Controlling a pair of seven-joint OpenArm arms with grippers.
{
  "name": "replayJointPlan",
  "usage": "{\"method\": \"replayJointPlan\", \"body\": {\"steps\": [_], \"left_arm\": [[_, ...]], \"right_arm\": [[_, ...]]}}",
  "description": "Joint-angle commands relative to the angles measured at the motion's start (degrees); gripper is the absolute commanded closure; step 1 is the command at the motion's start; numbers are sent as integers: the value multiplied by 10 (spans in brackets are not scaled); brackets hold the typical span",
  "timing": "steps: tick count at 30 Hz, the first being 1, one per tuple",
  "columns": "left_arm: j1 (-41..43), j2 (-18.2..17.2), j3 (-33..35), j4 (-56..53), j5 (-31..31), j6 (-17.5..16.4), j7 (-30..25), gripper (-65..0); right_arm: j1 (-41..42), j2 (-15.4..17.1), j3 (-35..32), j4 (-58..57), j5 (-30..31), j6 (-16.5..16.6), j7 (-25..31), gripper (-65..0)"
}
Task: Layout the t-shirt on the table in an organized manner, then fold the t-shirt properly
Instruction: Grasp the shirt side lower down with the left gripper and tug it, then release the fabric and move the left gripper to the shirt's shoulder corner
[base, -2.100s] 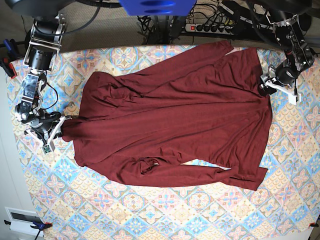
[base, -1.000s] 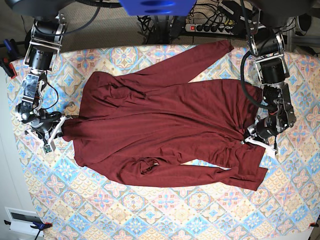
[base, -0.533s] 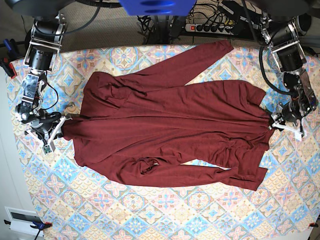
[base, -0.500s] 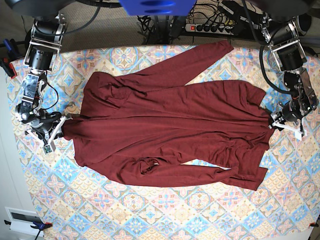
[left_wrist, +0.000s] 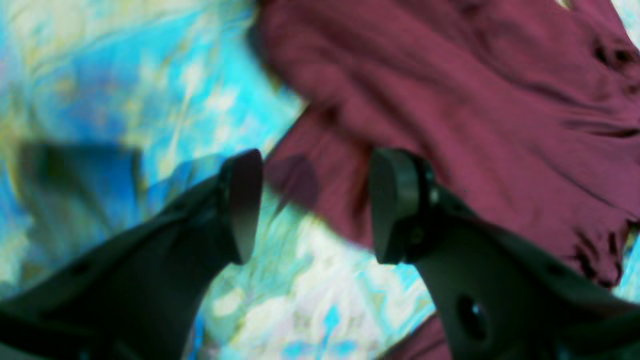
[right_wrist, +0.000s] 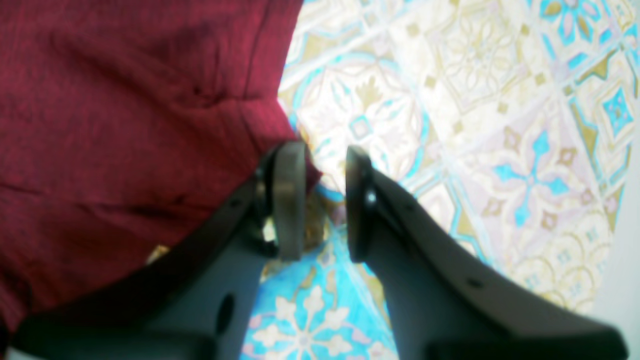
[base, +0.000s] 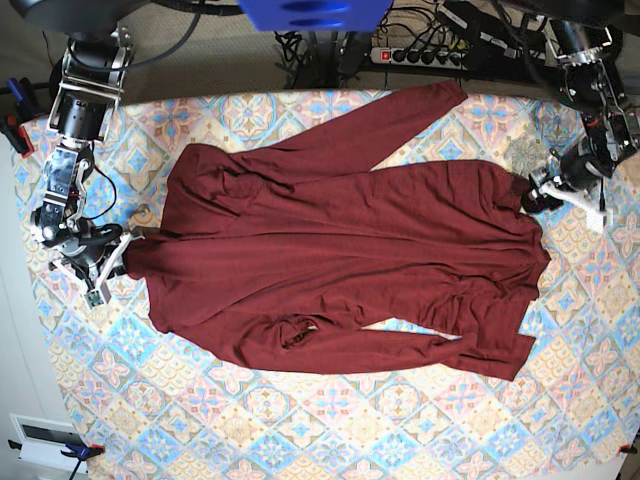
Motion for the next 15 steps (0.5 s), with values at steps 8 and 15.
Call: {"method": "replayJointPlan", "body": {"steps": [8,15], "left_arm": [[-10,13,-2,-15,71,-4,-39,-325],[-22,34,66,-27,128,-7,-49,-296]], "right_arm": [[13,12,3,12,6,-2,11,-132],[-7,12,3,42,6,-2,10,-132]]}}
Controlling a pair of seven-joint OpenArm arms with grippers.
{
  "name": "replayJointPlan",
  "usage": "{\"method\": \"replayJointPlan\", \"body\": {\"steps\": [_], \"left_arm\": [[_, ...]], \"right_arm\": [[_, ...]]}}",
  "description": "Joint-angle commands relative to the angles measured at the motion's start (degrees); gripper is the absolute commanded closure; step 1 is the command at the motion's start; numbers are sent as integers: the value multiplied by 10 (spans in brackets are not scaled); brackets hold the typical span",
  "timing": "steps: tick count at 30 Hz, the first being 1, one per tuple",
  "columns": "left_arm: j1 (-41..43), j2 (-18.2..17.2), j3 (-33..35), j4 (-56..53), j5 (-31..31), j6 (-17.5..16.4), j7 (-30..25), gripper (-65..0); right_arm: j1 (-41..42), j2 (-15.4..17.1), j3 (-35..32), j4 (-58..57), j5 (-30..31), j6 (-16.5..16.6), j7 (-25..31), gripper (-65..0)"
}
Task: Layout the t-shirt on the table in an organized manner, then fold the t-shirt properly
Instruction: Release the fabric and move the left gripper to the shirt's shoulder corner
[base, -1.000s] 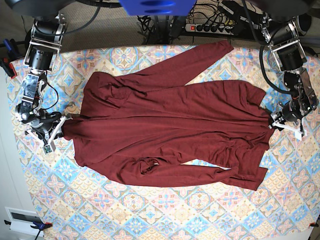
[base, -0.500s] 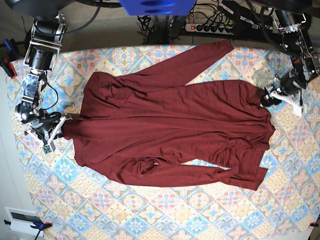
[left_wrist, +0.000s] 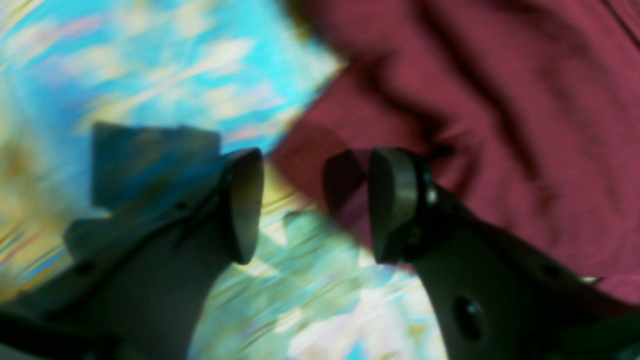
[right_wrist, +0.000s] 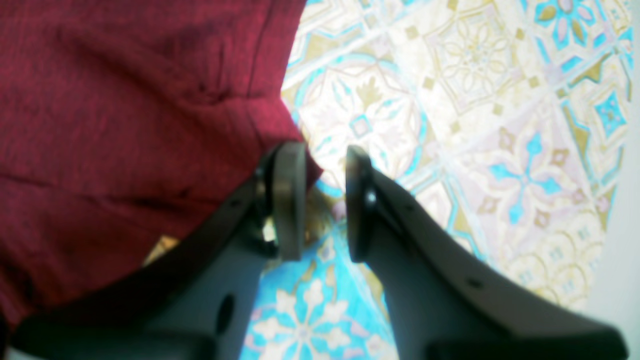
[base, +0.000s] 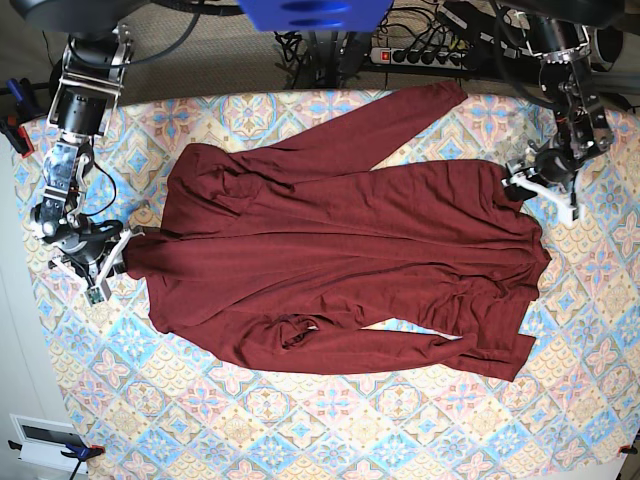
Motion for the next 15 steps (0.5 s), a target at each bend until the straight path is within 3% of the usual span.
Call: {"method": "replayJointPlan", "body": {"steps": [1,7,9,15], "left_arm": [[-1,-3,4,-6,-12,-2,11,-274],[-17,-6,0,-30,-12,-2,11,0],[-1,-18,-16,-15,-13,-2,12,0],[50,-13,-169,49,-13,-2,14,0]], "right_arm": [[8,12,3,20,6,-2,10,-132],[-4,12,3,40,6,-2,10,-132],[-5,12,4,40,6,-2,10,-132],[-26,12,6,40,6,-2,10,-132]]}}
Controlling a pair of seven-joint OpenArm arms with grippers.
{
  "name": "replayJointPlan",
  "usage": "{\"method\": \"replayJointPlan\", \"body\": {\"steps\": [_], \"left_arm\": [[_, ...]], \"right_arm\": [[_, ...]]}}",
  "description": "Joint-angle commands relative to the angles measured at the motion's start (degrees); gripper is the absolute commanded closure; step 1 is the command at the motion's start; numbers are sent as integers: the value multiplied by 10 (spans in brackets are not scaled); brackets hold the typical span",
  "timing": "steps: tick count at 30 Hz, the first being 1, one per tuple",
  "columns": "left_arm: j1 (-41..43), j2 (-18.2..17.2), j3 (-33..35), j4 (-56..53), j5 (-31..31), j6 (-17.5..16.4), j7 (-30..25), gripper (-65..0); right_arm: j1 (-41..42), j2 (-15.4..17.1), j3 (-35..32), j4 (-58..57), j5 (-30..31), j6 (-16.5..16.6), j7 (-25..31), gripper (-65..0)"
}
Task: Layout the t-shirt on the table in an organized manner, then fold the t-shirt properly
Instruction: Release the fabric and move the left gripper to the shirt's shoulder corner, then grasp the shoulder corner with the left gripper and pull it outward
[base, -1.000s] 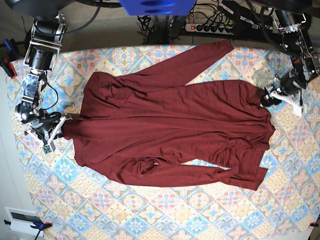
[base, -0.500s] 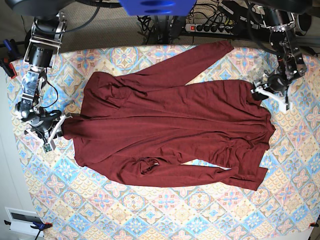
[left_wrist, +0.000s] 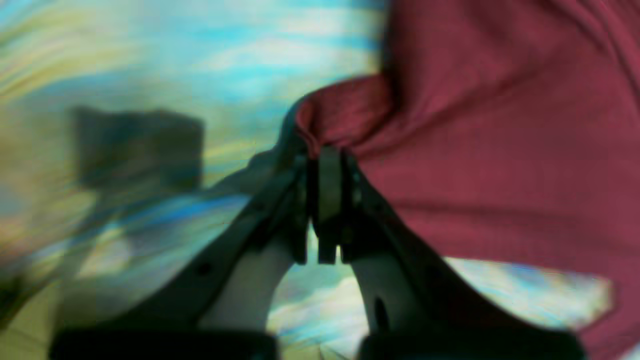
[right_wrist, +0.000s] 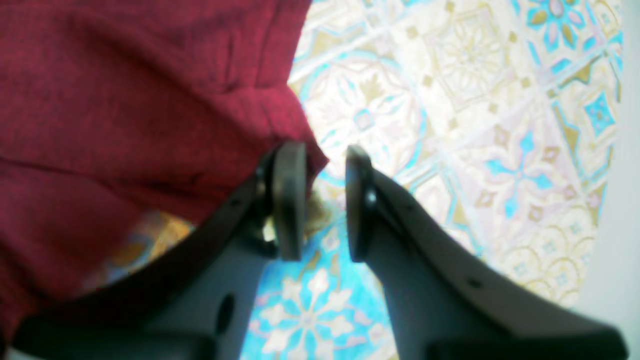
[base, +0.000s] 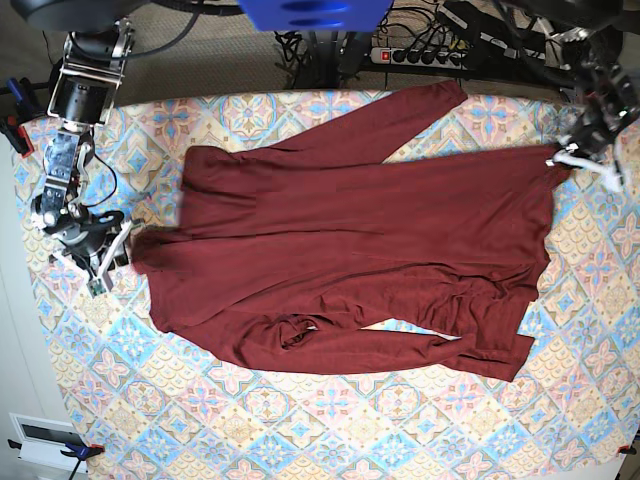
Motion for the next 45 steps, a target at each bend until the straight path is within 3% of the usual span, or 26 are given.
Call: {"method": "replayJointPlan", "body": {"steps": [1,5,12,16,18,21,28,32,35,39,45], "left_arm": [[-4,-10,-14,22,-15,-5,-10,0],[9,-10,-59,29,-15,-5,-11,0],[10,2,-60,28,-13,-5,-7,0],[9,-6,-42,31,-14,-5,59,-24],[9,-12,-43,31,-26,-6,79,-55],[37,-19,-54,32,-88,-6,81,-117],[139,-56,-73,40,-268,-6,82,-318],[188,-55,-72,71,-313,-6,82,-323],[223,-39,-50,140,-314,-6,82,-316],[229,-36,34,174,-297,-6,82,-315],[164,-26,188,178,-168,-5,80,-315]], "right_arm": [[5,10,3,11,3,-3,7,-132],[-5,10,2,11,3,-3,7,-132],[-5,10,0,11,3,-3,7,-132],[-6,10,0,17,3,0,7,-132],[-15,10,0,36,4,17,6,-132],[-42,10,0,72,4,38,-20,-132],[-61,10,0,99,4,38,-23,-133],[-66,10,0,99,4,38,-23,-133],[-66,10,0,99,4,38,-23,-133],[-66,10,0,99,4,38,-23,-133],[-66,10,0,99,4,38,-23,-133]]}}
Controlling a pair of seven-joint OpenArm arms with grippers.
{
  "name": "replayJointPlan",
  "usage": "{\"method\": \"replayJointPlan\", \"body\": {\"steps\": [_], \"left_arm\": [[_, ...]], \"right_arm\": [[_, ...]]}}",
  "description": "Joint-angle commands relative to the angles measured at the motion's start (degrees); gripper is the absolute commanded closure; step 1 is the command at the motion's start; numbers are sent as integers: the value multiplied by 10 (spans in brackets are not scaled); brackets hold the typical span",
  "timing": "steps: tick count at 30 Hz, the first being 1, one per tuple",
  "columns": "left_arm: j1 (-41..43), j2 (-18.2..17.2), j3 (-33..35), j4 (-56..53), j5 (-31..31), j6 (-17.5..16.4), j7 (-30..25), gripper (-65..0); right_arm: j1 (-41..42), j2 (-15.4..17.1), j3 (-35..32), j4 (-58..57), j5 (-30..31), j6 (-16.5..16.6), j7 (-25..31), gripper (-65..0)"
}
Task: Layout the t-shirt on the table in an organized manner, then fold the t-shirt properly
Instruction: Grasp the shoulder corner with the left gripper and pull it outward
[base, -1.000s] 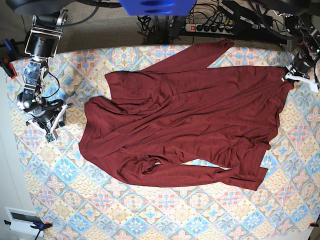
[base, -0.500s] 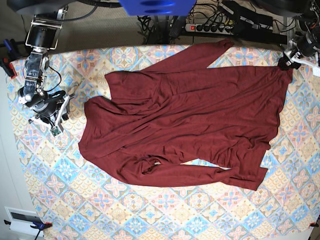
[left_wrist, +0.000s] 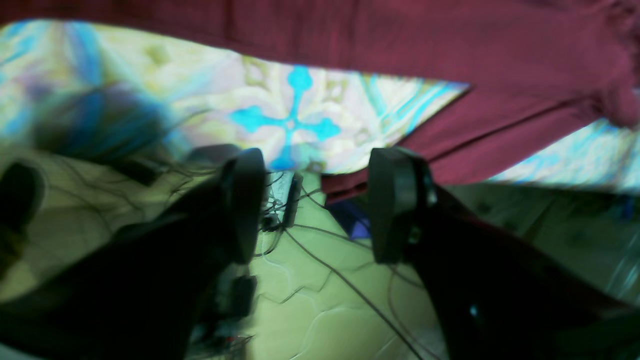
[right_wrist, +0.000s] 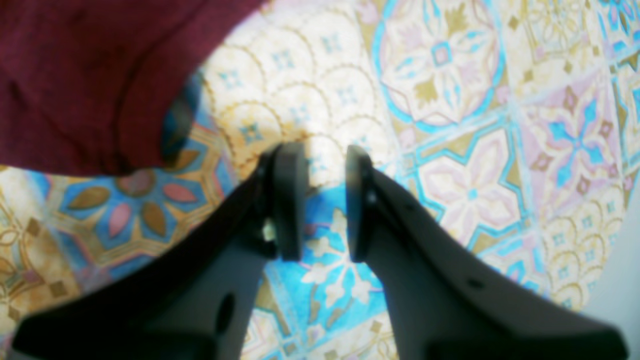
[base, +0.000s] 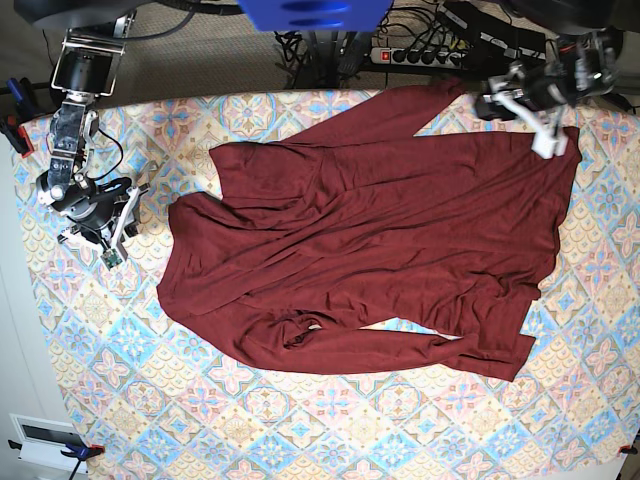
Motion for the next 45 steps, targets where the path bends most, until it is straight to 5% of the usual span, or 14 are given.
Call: {"method": "replayJointPlan", "body": {"steps": [1,7,18,21,25,31,37,45], "left_arm": [[-7,0,23,10,11,-3,-4,-315],[-53,2,135,9,87,-2,-4,-315],[-76,1,228,-38,90,1,-4,-301],[-77,-1,233,-41,90,1,-4,-221],[-77,-2,232,-41,90,-1,-8,-18],[-60,-30,232,10,84,-3,-12,0],[-26,-39,146,79,78,-3,-12,0],[-24,-42,-52,78,-37,-3,-12,0]], "right_arm": [[10,12,4,10,5,0,10,-133],[10,12,4,10,5,0,10,-133],[10,12,4,10,5,0,6,-133],[10,12,4,10,5,0,5,-133],[10,12,4,10,5,0,5,-133],[10,12,5,10,5,0,5,-133],[10,12,5,11,5,0,5,-133],[9,12,-20,26,5,0,5,-133]]}}
